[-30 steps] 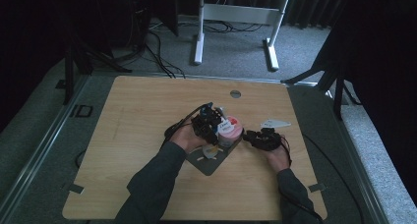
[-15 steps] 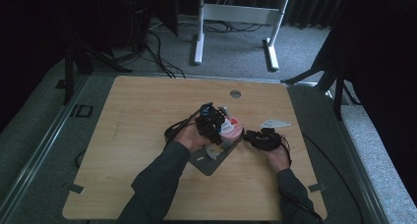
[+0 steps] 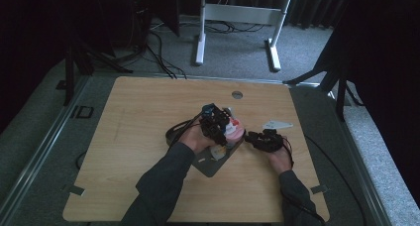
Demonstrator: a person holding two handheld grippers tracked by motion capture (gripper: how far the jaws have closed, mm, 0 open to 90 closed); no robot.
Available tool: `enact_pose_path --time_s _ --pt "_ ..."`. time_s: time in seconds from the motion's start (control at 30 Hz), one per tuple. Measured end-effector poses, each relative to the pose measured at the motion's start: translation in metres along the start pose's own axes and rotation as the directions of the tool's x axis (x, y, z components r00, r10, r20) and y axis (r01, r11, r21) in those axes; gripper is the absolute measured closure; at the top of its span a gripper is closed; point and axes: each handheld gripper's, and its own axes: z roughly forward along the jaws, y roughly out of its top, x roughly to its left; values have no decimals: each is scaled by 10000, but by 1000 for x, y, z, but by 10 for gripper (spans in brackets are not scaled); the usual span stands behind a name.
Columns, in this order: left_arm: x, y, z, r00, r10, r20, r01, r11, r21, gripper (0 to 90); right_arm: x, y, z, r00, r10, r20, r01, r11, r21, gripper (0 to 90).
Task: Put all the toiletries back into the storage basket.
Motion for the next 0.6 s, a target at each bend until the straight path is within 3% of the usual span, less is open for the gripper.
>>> enact_pose_path --time_s 0.6 --pt "0 4 3 9993 -246 277 253 9993 -265 547 -1 -1 0 10000 2 39 -3 10000 64 675"
